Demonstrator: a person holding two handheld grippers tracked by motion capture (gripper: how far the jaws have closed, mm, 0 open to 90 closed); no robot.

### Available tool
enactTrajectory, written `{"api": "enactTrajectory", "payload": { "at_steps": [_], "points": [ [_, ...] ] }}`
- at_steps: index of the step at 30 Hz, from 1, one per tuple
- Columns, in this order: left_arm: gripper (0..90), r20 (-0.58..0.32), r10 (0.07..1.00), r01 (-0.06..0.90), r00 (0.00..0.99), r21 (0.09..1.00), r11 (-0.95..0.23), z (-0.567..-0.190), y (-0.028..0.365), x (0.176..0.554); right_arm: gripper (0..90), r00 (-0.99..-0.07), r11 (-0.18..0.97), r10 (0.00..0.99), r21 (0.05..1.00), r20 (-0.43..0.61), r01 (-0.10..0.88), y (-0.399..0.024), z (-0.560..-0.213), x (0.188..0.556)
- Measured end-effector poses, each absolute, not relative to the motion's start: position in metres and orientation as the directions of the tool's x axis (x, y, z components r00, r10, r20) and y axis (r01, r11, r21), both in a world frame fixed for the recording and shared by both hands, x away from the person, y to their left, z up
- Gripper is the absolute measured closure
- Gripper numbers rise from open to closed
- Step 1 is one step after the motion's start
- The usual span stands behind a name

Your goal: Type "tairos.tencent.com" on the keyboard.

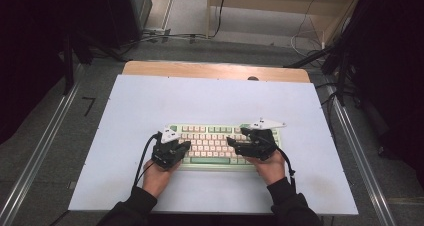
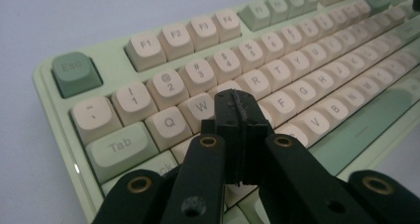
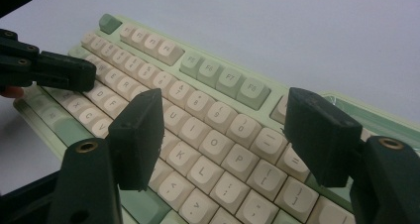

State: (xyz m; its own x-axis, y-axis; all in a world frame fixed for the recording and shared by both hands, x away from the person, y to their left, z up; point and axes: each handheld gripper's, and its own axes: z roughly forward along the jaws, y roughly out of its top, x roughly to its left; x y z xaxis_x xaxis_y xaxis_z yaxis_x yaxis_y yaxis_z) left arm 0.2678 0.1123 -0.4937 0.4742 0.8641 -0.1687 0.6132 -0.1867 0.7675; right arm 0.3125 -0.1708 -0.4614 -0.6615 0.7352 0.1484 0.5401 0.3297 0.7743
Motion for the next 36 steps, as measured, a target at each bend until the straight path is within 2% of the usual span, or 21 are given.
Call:
{"api": "enactTrajectory", "payload": {
  "at_steps": [3, 4, 6, 7, 8, 10, 14, 25, 33, 36],
  "points": [
    [89.8, -0.194, 0.857, 0.605, 0.477, 0.78, -0.16, -0.491, 0.115, 0.267, 30.3, -0.661, 0.33, 0.736, 0.775, 0.147, 0.539, -0.171, -0.461, 0.313],
    [76.1, -0.204, 0.851, 0.598, 0.483, 0.788, -0.151, -0.489, 0.116, 0.266, 30.8, -0.66, 0.327, 0.737, 0.777, 0.147, 0.538, -0.172, -0.461, 0.312],
    [59.2, -0.216, 0.844, 0.574, 0.491, 0.809, -0.127, -0.485, 0.12, 0.265, 31.1, -0.659, 0.323, 0.737, 0.779, 0.149, 0.538, -0.172, -0.461, 0.312],
    [52.3, -0.218, 0.843, 0.562, 0.492, 0.819, -0.116, -0.483, 0.122, 0.265, 31.4, -0.657, 0.319, 0.738, 0.779, 0.153, 0.539, -0.173, -0.46, 0.312],
    [52.3, -0.219, 0.845, 0.552, 0.487, 0.828, -0.104, -0.481, 0.123, 0.264, 31.4, -0.657, 0.319, 0.738, 0.779, 0.153, 0.539, -0.173, -0.46, 0.312],
    [41.1, -0.217, 0.854, 0.541, 0.473, 0.836, -0.087, -0.478, 0.127, 0.264, 31.9, -0.657, 0.32, 0.738, 0.779, 0.152, 0.539, -0.174, -0.46, 0.312],
    [35.9, -0.205, 0.876, 0.53, 0.436, 0.846, -0.065, -0.476, 0.133, 0.265, 32.1, -0.658, 0.323, 0.738, 0.779, 0.148, 0.538, -0.174, -0.459, 0.311],
    [33.6, -0.191, 0.896, 0.529, 0.402, 0.847, -0.057, -0.481, 0.14, 0.267, 41.7, -0.668, 0.319, 0.73, 0.794, 0.142, 0.518, -0.177, -0.455, 0.306],
    [31.4, -0.179, 0.904, 0.521, 0.389, 0.852, -0.055, -0.481, 0.142, 0.263, 55.5, -0.678, 0.32, 0.722, 0.802, 0.138, 0.505, -0.18, -0.451, 0.298],
    [31.4, -0.178, 0.904, 0.519, 0.388, 0.853, -0.055, -0.481, 0.143, 0.262, 65.6, -0.685, 0.325, 0.715, 0.802, 0.138, 0.501, -0.181, -0.451, 0.294]
  ]
}}
